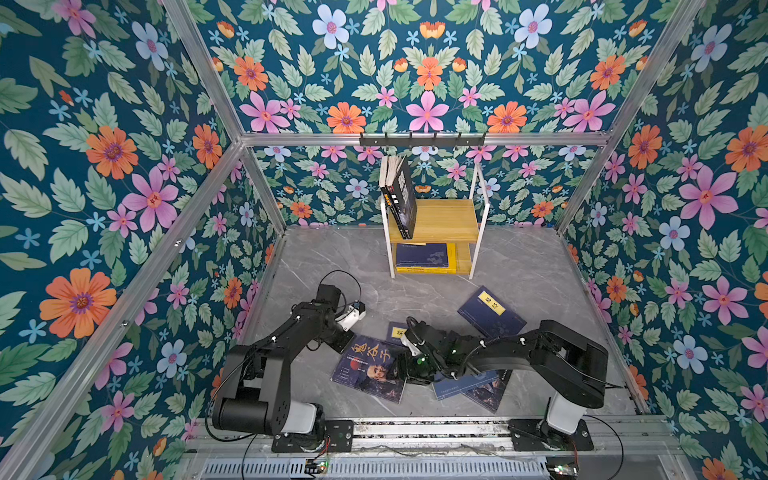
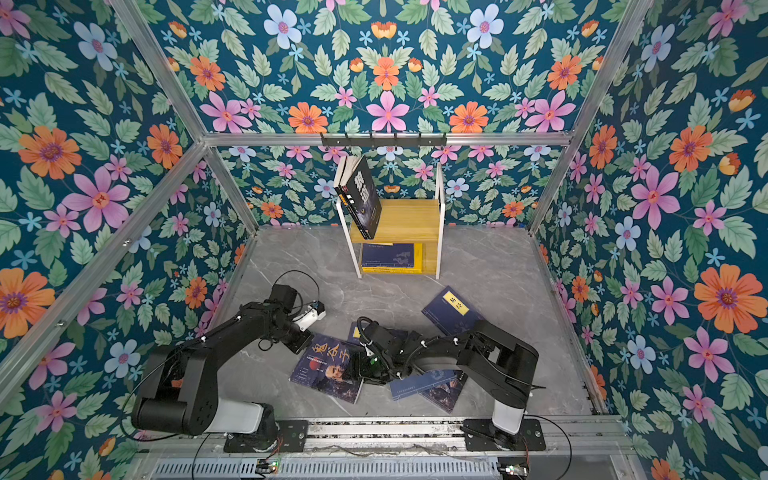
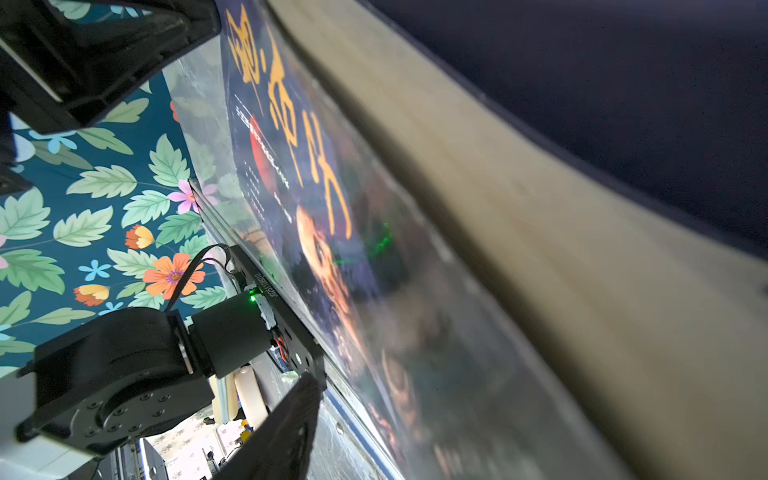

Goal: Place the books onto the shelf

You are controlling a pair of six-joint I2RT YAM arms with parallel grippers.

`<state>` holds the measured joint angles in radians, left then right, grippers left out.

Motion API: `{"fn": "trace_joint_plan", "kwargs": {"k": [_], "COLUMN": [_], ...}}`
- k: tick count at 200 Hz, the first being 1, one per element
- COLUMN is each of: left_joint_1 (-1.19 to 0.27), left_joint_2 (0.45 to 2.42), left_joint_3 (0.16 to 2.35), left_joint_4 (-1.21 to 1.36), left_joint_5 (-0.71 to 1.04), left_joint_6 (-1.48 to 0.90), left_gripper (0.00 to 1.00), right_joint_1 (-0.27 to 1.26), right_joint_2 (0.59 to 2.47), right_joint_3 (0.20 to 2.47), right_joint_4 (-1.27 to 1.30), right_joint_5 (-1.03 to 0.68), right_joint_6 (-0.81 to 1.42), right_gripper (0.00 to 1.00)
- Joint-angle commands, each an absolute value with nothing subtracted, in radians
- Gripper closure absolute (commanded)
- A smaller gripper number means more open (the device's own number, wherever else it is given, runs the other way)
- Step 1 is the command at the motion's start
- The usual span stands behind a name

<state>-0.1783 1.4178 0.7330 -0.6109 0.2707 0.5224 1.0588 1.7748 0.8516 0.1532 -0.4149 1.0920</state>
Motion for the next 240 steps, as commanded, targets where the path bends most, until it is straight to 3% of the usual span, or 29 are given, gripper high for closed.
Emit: {"fn": "trace_joint_plan", "kwargs": {"k": [1,65,135,163,189,221,240], "left_joint_1": [-0.178,-0.173,-0.167,-0.165,-0.158,-0.105,-0.076], "left_joint_2": [1.412,1.405,1.389,1.388,1.356,1.253,1.2], "left_joint_3": [0.726,0.724,0.719,0.721,0.721,0.733,0.775], "left_joint_4": [-0.65,-0.647,-0.643,-0.643,-0.633,-0.579,-0.578], "left_joint_5": [0.273,0.285,0.287,0.288,0.288,0.283,0.234], "left_joint_6": [0.534,0.541,0.543,0.541,0.536,0.5,0.5], "left_gripper": [0.92,0.92,0.91,0.9,0.75,0.42,0.29], "right_joint_1": [1.059,1.059,1.063,1.065,1.058,1.012,0.963], "right_joint_2": [1.762,1.705,1.716,1.701,1.681,1.636,1.59], "right_joint_3": [0.848,0.851,0.926,0.944,0.95,0.928,0.91], "right_joint_4": [0.093,0.097,0.097,0.102,0.11,0.17,0.19], "right_joint_5": [-0.315,-0.301,-0.339,-0.333,-0.326,-0.383,-0.426], "right_joint_6": [1.074,1.017,0.924,0.878,0.838,0.818,0.811], "right_gripper": [0.37,0.63,0.69,0.78,1.0,1.0,1.0]}}
